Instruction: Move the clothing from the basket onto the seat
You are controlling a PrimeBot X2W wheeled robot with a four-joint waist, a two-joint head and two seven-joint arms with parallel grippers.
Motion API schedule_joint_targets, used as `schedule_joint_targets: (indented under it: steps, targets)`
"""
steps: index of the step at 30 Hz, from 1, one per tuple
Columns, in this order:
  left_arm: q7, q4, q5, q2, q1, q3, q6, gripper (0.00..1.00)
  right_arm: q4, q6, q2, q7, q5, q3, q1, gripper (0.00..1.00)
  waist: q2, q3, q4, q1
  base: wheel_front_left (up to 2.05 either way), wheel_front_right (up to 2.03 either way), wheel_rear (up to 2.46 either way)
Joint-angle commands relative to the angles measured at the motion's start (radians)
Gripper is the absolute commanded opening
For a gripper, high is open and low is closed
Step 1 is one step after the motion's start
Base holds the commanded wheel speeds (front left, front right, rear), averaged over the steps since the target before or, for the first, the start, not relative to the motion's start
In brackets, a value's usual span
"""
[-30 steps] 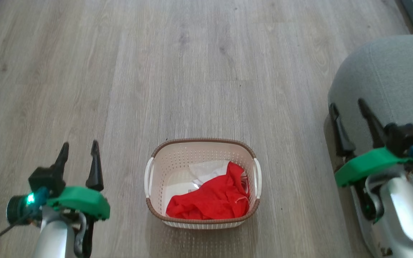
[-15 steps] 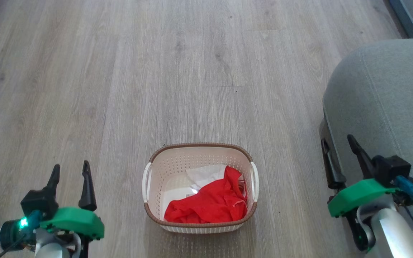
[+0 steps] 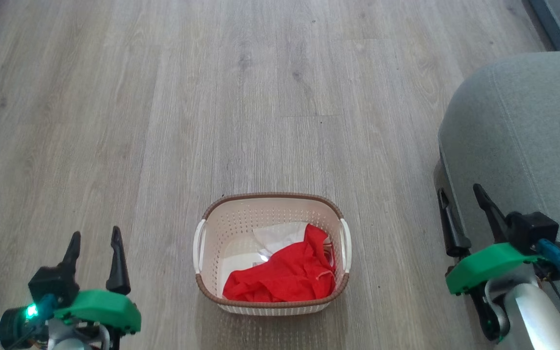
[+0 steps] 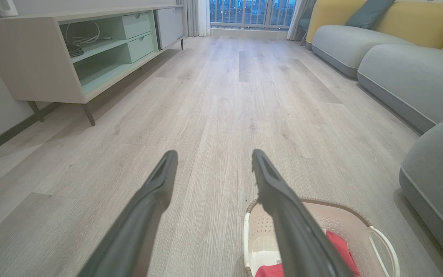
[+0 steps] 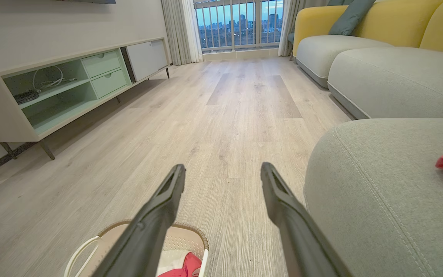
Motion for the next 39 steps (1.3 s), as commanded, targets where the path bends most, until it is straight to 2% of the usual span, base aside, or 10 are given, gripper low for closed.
schedule_joint_targets:
  steps: [1, 8, 17, 30, 39]
  targets:
    - [-0.010, -0.039, 0.010, 0.005, -0.028, 0.027, 0.002, 1.00, -0.027, 0.000, -0.003, -0.007, -0.006, 0.016, -0.014, 1.00, -0.0001, 0.002, 0.000, 0.0000, 0.00, 0.00, 0.00]
    - [-0.010, -0.024, 0.001, 0.005, -0.029, -0.012, 0.000, 1.00, -0.046, 0.000, 0.001, -0.007, -0.007, 0.014, -0.033, 1.00, -0.0001, 0.035, -0.008, 0.0000, 0.00, 0.00, 0.00]
    - [-0.010, 0.024, -0.017, 0.005, -0.086, -0.068, -0.020, 1.00, -0.106, 0.000, 0.008, -0.007, -0.017, 0.000, -0.098, 1.00, -0.0001, 0.157, -0.033, 0.0000, 0.00, 0.00, 0.00]
    - [-0.010, 0.150, -0.052, 0.005, -0.317, -0.190, -0.063, 1.00, -0.234, 0.000, 0.033, -0.007, -0.049, -0.015, -0.286, 1.00, -0.0001, 0.504, -0.080, 0.0000, 0.00, 0.00, 0.00]
    - [-0.010, 0.320, -0.052, 0.005, -0.513, -0.280, -0.100, 1.00, -0.292, 0.000, 0.049, -0.007, -0.071, -0.004, -0.413, 1.00, -0.0001, 0.711, -0.128, 0.0000, 0.00, 0.00, 0.00]
